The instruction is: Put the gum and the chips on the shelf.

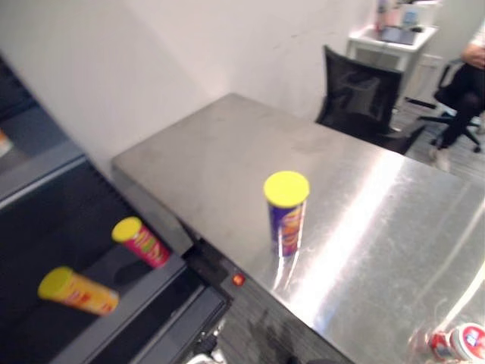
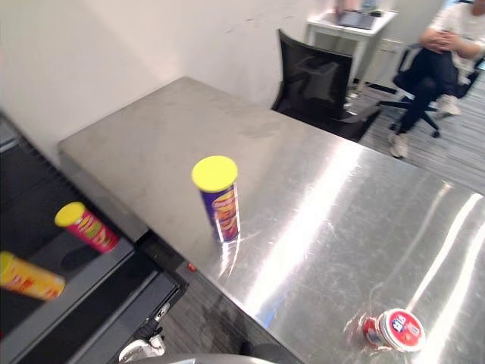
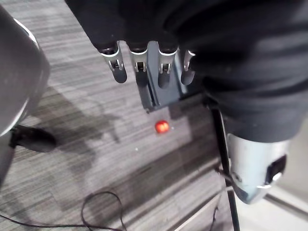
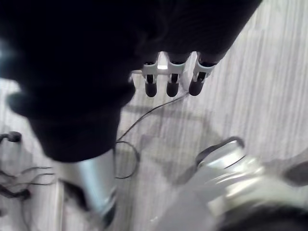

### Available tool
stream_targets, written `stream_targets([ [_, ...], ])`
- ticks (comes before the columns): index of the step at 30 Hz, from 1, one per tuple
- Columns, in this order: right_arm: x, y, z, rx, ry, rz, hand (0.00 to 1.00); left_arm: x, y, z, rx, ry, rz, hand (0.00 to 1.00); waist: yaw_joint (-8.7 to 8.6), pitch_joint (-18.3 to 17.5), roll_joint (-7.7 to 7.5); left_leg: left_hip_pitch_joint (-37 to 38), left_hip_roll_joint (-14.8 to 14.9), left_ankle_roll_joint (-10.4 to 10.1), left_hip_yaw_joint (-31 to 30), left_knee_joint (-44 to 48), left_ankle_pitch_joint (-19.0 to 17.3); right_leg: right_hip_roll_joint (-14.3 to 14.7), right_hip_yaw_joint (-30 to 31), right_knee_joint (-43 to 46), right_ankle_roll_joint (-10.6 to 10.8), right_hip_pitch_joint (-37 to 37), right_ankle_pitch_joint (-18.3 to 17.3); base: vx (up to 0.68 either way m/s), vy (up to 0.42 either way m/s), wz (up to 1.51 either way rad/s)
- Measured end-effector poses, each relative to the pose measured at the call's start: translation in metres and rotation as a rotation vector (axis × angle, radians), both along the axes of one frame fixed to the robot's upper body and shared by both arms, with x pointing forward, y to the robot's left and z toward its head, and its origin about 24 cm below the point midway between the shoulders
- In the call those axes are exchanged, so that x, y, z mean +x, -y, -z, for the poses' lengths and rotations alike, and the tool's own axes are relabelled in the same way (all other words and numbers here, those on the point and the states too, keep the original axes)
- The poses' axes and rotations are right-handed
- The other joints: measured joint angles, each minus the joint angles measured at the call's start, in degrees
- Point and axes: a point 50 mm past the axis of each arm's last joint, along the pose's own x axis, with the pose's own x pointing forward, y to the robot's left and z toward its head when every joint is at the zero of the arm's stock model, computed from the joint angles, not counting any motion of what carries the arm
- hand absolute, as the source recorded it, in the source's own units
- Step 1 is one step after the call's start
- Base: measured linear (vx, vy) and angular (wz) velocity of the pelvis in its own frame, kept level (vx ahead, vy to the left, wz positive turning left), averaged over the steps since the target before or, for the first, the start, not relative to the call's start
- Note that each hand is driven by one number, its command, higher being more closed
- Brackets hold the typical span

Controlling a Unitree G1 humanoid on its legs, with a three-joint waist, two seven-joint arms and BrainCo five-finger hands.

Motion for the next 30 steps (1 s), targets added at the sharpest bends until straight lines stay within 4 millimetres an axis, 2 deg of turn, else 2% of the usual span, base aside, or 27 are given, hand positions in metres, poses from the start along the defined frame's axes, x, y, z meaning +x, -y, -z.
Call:
stream_targets([
  [1,0.003,0.000,0.000,0.000,0.006,-0.001,0.00,0.000,-0.001,0.000,0.001,0.003,-0.006,0.00,0.09,-0.06,-0.16,-0.80,0.20,0.18,-0.62,-0.82,-0.83,-0.02,1.49,-0.19,0.25,0.65,-0.01,0.29,0.142,-1.41],
  [4,0.009,-0.003,0.000,0.009,0.015,-0.003,0.00,0.000,-0.004,-0.001,0.011,0.008,-0.020,0.00,1.28,-0.20,-0.26,-3.40,0.01,0.18,-9.78,-9.76,-1.53,0.08,9.76,0.66,2.68,1.58,-1.15,0.19,0.210,-1.49],
  [5,0.008,-0.003,0.000,0.011,0.012,0.001,0.00,-0.001,-0.005,-0.001,0.014,0.006,-0.018,0.00,1.24,-0.27,-0.19,-3.70,0.02,0.07,-14.55,-13.80,-0.31,0.23,12.51,1.44,3.84,1.10,-1.86,0.12,0.252,-1.28],
  [6,0.005,-0.001,0.000,0.013,0.008,0.021,0.00,-0.002,-0.004,0.000,0.012,0.002,-0.017,0.00,1.23,-0.67,0.44,-3.86,0.64,-0.58,-17.56,-16.91,3.34,0.84,14.84,2.01,4.90,0.34,-2.48,0.11,0.269,-1.24],
  [7,0.004,0.000,0.000,0.009,0.006,0.021,0.00,-0.003,-0.004,0.000,0.010,-0.001,-0.018,0.00,1.22,-0.94,0.92,-3.81,1.11,-1.69,-18.22,-17.98,4.03,1.34,16.04,2.50,5.52,-0.32,-2.87,0.11,0.305,-1.10],
  [8,0.004,0.001,0.000,0.007,0.005,0.023,0.00,-0.005,-0.002,0.001,0.007,-0.009,-0.009,0.00,0.93,-1.61,1.28,-2.74,1.44,-2.46,-17.23,-19.74,2.54,1.10,17.94,3.22,6.55,-1.35,-3.53,0.08,0.261,-0.76],
  [9,0.002,0.000,0.001,0.012,0.001,0.026,0.00,-0.004,-0.004,0.000,0.012,-0.008,0.001,0.00,0.74,-1.69,0.56,-2.72,1.10,-2.25,-16.07,-20.37,2.19,0.60,18.28,3.53,6.99,-2.08,-3.61,0.04,0.315,-0.73],
  [10,-0.002,-0.005,0.002,0.027,-0.009,0.033,0.00,-0.001,-0.009,-0.001,0.031,0.000,0.022,0.00,0.78,-1.69,-0.82,-2.81,0.18,-1.89,-14.60,-20.70,1.91,-0.31,19.12,3.54,7.88,-2.89,-3.15,-0.01,0.271,-0.65],
  [11,-0.005,-0.008,0.003,0.036,-0.019,0.041,0.00,0.003,-0.013,-0.003,0.047,0.006,0.039,0.00,1.09,-1.48,-1.41,-2.61,-0.18,-1.67,-12.96,-20.53,1.56,-1.00,19.50,3.28,9.44,-3.25,-2.14,-0.03,0.250,-0.68],
  [12,-0.006,-0.008,0.003,0.038,-0.022,0.042,0.00,0.002,-0.014,-0.003,0.051,0.004,0.044,0.00,1.15,-1.46,-1.57,-2.35,-0.16,-1.49,-12.08,-20.46,1.06,-1.17,19.49,3.34,10.21,-3.32,-1.66,-0.06,0.232,-0.69],
  [13,-0.009,-0.009,0.004,0.039,-0.027,0.046,0.00,0.004,-0.012,-0.003,0.054,0.004,0.059,0.00,1.01,-1.39,-1.63,-1.90,-0.44,-0.43,-10.74,-20.42,0.22,-1.60,19.47,3.42,10.99,-3.34,-1.17,-0.09,0.193,-0.51],
  [16,-0.017,-0.013,0.004,0.047,-0.026,0.089,0.00,0.024,0.001,-0.008,0.052,0.062,0.150,0.00,0.07,-1.30,-2.11,-2.41,-2.43,1.02,-8.71,-19.57,-0.30,-4.20,19.09,2.54,12.98,-3.83,0.30,-0.10,0.146,-0.26],
  [19,-0.016,-0.012,0.003,0.041,-0.014,0.089,0.00,0.033,0.011,-0.010,0.039,0.084,0.194,0.00,-0.06,-0.56,-1.42,-3.14,-2.78,2.60,-5.53,-18.30,-0.64,-5.13,19.10,0.86,13.96,-4.45,2.65,-0.13,0.146,-0.51],
  [20,-0.015,-0.011,0.002,0.038,-0.010,0.090,0.00,0.030,0.017,-0.009,0.026,0.079,0.204,0.00,0.30,-0.28,-0.85,-3.16,-2.28,3.60,-3.12,-18.60,-0.57,-5.41,17.04,-0.26,13.57,-5.02,4.47,-0.17,0.125,-1.01],
  [21,-0.012,-0.009,0.002,0.032,0.000,0.087,0.00,0.025,0.017,-0.008,0.030,0.067,0.214,0.00,0.73,-0.14,-0.65,-3.24,-1.73,4.20,-0.78,-18.81,-0.34,-6.28,11.12,-0.43,12.60,-5.86,5.45,-0.19,0.114,-0.97],
  [22,-0.014,-0.009,0.002,0.030,-0.006,0.088,0.00,0.024,0.017,-0.007,0.031,0.064,0.216,0.00,0.88,-0.08,-0.76,-3.23,-1.53,4.46,0.07,-18.76,-0.23,-7.07,7.39,0.83,12.24,-6.30,5.19,-0.16,0.045,-0.70],
  [23,-0.017,-0.010,0.002,0.033,-0.019,0.089,0.00,0.026,0.017,-0.008,0.035,0.070,0.225,0.00,1.19,0.02,-0.68,-3.19,-1.07,4.72,0.77,-18.78,0.00,-8.64,0.50,6.06,9.72,-7.56,3.48,-0.10,-0.014,-0.32],
  [24,-0.020,-0.009,0.002,0.030,-0.026,0.091,0.00,0.025,0.017,-0.008,0.032,0.065,0.225,0.00,1.18,0.06,-0.31,-2.87,-0.24,4.66,1.20,-18.76,0.34,-9.79,-4.10,14.01,8.11,-8.48,1.61,-0.05,-0.043,-0.21],
  [25,-0.021,-0.009,0.002,0.028,-0.027,0.090,0.00,0.022,0.017,-0.007,0.031,0.059,0.220,0.00,1.32,0.00,-0.23,-2.67,0.27,4.59,1.62,-18.76,0.48,-10.35,-5.33,18.03,7.96,-8.66,0.82,-0.02,-0.063,-0.15],
  [26,-0.022,-0.009,0.002,0.024,-0.026,0.090,0.00,0.019,0.014,-0.006,0.029,0.053,0.207,0.00,1.62,-0.02,-0.33,-2.04,0.93,4.01,2.14,-19.07,0.84,-12.06,-7.18,23.98,7.54,-7.88,0.23,0.00,-0.103,-0.24],
  [27,-0.023,-0.008,0.002,0.021,-0.028,0.092,0.00,0.016,0.012,-0.005,0.023,0.049,0.194,0.00,1.74,-0.30,-0.72,-1.53,1.19,3.47,3.22,-19.74,1.36,-14.71,-9.02,25.71,7.61,-5.88,0.37,0.00,-0.133,-0.30],
  [28,-0.023,-0.008,0.002,0.022,-0.026,0.092,0.00,0.015,0.011,-0.005,0.022,0.050,0.187,0.00,2.02,-0.45,-0.94,-1.47,1.22,3.09,3.75,-19.94,1.58,-16.00,-9.68,24.86,7.91,-4.72,0.91,-0.02,-0.179,-0.50],
  [29,-0.020,-0.009,0.002,0.028,-0.020,0.093,0.00,0.014,0.007,-0.004,0.033,0.041,0.191,0.00,2.67,-0.98,-1.55,-0.91,1.32,2.09,4.72,-21.69,2.45,-15.73,-11.03,20.25,9.92,-3.64,0.04,-0.03,-0.170,-0.58],
  [30,-0.024,-0.005,0.001,0.024,-0.026,0.093,0.00,0.007,0.007,-0.001,0.030,0.004,0.216,0.00,2.74,-2.28,-0.84,-0.84,1.44,1.56,4.68,-25.96,4.92,-14.44,-12.08,14.48,10.08,-2.59,0.45,-0.02,-0.162,-0.49],
])
